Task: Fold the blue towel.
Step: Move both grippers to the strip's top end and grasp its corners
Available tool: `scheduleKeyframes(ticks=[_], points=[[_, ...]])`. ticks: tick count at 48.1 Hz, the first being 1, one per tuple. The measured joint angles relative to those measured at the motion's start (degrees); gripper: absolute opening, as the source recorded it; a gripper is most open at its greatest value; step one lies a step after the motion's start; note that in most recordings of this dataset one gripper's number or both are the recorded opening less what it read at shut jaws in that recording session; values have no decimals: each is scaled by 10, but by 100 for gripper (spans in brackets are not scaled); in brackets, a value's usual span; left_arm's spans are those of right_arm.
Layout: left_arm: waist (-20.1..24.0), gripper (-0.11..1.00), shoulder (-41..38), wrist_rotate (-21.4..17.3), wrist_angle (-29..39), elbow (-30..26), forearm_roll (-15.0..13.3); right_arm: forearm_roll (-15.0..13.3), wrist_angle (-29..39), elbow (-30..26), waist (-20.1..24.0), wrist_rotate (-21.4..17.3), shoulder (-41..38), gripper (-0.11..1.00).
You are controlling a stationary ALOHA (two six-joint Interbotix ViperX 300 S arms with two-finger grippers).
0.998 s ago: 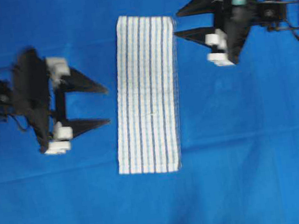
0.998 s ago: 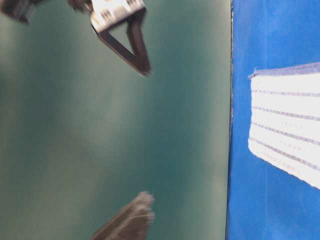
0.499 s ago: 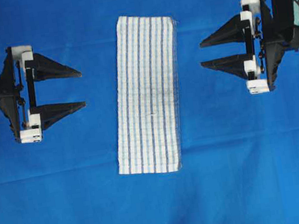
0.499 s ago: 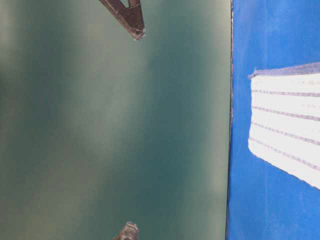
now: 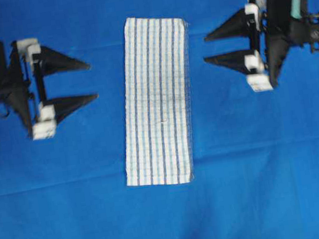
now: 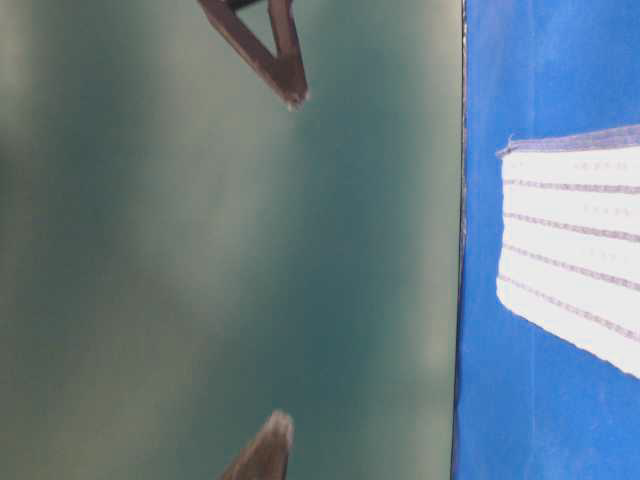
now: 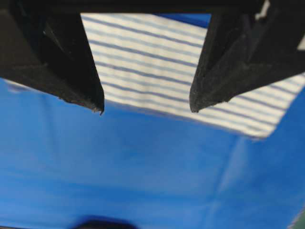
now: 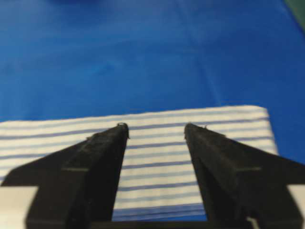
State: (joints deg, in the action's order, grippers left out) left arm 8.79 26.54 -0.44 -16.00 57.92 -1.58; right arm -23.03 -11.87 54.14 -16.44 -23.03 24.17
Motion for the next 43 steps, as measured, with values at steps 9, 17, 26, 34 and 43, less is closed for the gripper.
scheduleKeyframes(ticks=[9,17,26,34,43], points=[[57,76,-98,-2,0,-49,0,-4,23,-40,-54,5,-69,65],[110,85,-201,-2,-1,-95,0,-15,28,-76,-91,8,-146,66],[146,86,-302,-2,-1,-153,0,-22,27,-105,-127,7,-236,66],[171,86,-371,-2,-1,-190,0,-28,25,-126,-144,7,-302,66],[197,86,-433,-2,-1,-215,-1,-32,21,-141,-156,8,-357,65]])
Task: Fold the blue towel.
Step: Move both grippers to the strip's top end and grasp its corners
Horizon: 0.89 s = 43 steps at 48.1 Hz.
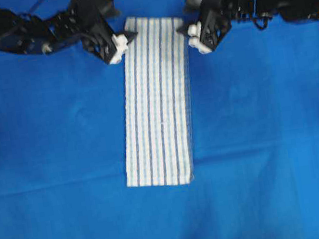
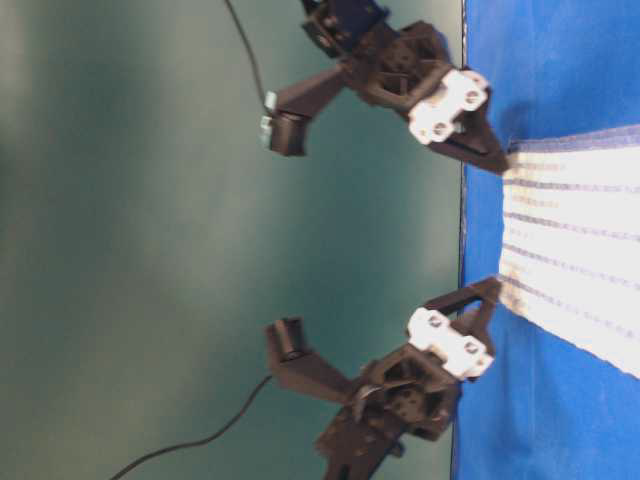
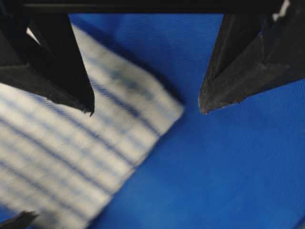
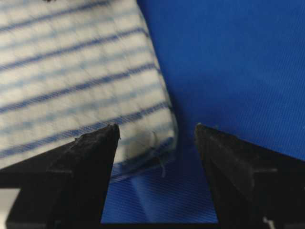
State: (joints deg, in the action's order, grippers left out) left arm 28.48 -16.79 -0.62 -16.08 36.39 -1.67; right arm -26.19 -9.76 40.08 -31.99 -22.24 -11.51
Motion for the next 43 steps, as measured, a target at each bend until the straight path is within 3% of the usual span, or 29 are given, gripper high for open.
scheduleKeyframes(ticks=[9,13,17,26,29,43], points=[[1,82,-26,-4,-1,-11,1,-1,-1,-4,-3,0,-12,65],[1,75,-29,-4,-2,-13,1,0,-1,-4,-3,0,-11,63],[0,58,-29,-5,-3,-13,1,-2,-1,-4,-1,-1,-11,53],[-15,15,-32,-41,-7,-13,1,-13,-1,-4,9,0,-12,7],[-20,5,-32,-50,-6,-13,2,-14,-1,-4,9,0,-12,7],[-20,4,-32,-55,-4,-13,1,-15,1,-8,9,0,-11,7]])
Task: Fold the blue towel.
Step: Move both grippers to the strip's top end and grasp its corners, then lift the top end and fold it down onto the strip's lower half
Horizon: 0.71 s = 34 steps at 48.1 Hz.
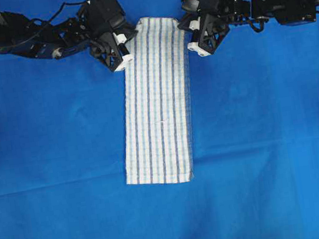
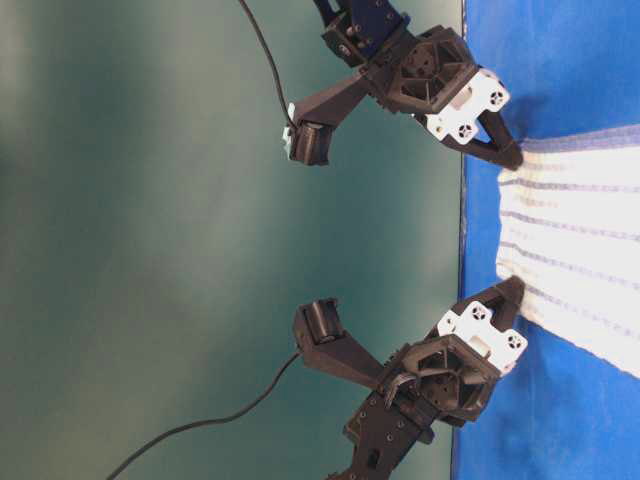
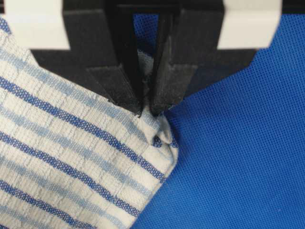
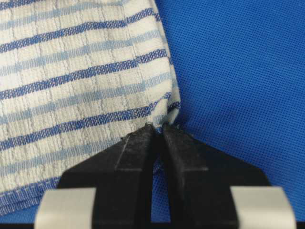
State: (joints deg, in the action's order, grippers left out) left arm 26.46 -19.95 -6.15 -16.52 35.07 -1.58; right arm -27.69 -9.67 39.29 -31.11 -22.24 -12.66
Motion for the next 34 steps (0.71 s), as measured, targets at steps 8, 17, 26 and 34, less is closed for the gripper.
scheduleKeyframes(ticks=[8,17,26,34], points=[[8,4,9,-2,10,2,1,-1,10,-16,-4,0,-1,7],[42,4,21,-2,16,-2,1,-10,19,-41,-25,1,-1,7],[68,4,27,-9,30,-16,1,-13,20,-60,-43,7,-1,7],[69,4,27,-10,40,-20,1,-14,21,-66,-47,7,0,7]])
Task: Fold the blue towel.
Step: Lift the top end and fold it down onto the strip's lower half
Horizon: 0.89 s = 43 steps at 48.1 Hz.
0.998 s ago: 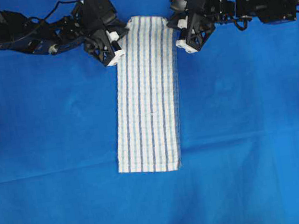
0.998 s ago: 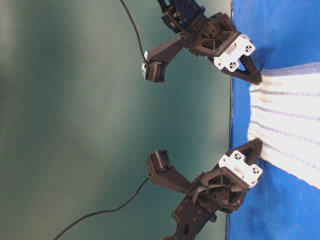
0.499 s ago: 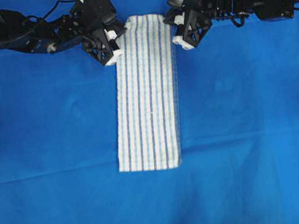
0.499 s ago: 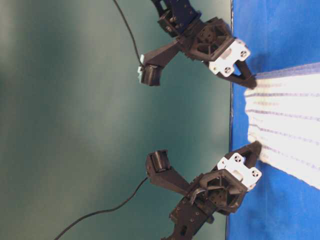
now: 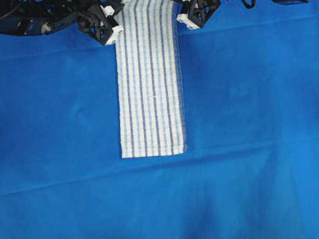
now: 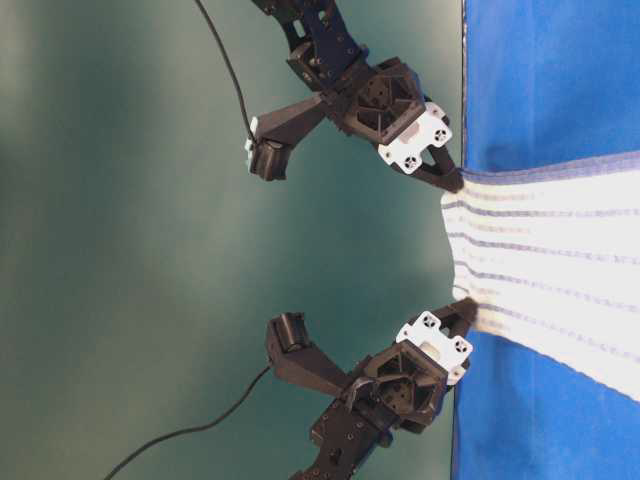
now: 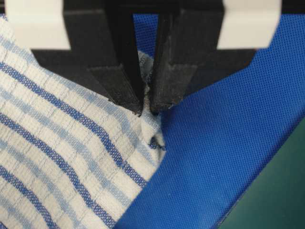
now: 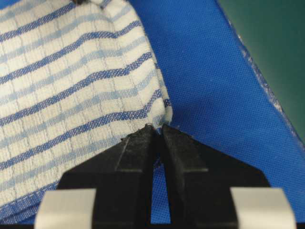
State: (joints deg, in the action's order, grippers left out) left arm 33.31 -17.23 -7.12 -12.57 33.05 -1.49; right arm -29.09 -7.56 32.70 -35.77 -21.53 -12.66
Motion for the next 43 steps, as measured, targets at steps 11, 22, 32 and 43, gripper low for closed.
scheduleKeyframes(ticks=[11,22,32,43], points=[[-13,4,40,2,5,21,0,0,0,1,6,-1,4,7],[-47,4,108,1,4,69,-1,0,1,29,49,-8,50,7],[-95,4,150,1,4,114,-1,1,30,58,109,-12,97,7],[-171,4,179,9,4,151,-1,11,83,75,192,-16,132,7]])
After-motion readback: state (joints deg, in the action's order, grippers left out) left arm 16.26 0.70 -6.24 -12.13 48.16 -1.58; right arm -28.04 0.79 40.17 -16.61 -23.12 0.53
